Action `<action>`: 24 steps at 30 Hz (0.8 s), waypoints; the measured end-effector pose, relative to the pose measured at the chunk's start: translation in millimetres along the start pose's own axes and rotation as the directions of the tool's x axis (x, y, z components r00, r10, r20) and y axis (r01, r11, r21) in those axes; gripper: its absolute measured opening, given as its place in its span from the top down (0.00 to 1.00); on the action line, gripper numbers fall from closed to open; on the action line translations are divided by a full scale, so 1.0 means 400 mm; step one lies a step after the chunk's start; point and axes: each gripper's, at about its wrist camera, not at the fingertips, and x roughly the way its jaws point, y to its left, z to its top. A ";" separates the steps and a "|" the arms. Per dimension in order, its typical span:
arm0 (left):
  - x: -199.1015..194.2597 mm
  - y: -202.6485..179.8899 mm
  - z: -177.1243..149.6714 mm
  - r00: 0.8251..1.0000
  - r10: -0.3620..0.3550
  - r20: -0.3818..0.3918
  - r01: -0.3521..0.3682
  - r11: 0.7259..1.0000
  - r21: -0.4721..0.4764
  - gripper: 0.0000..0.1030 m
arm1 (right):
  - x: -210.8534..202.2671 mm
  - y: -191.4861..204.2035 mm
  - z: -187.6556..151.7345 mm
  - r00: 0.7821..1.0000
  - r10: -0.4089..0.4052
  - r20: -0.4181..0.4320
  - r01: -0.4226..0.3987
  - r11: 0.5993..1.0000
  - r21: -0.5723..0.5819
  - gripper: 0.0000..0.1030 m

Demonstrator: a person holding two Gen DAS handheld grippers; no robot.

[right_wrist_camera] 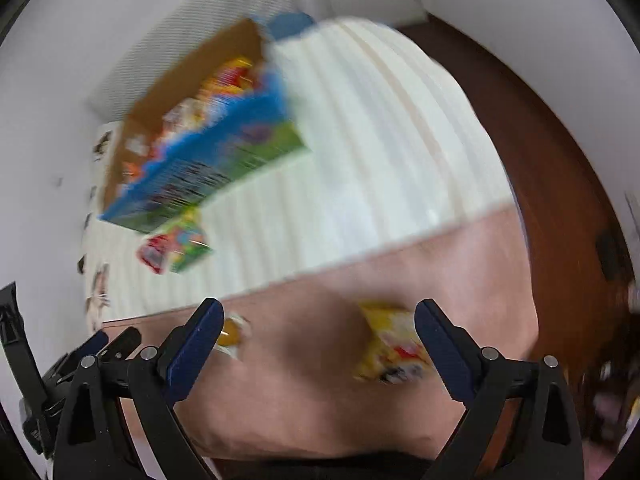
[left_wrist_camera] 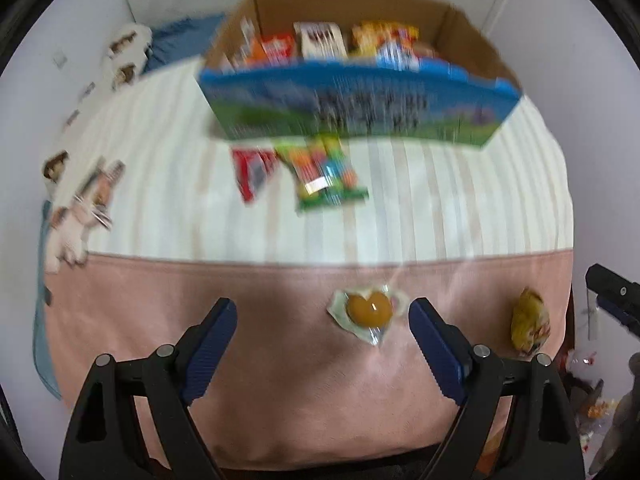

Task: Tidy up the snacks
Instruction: 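Grasp the round orange candy packet with left tool while right tool grasps the yellow panda chip bag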

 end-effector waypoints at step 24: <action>0.314 -0.162 -0.039 0.979 0.000 -0.203 0.036 0.984 0.174 0.29 | 0.259 -0.059 -0.095 0.990 -0.020 -0.140 0.021 1.000 0.006 0.48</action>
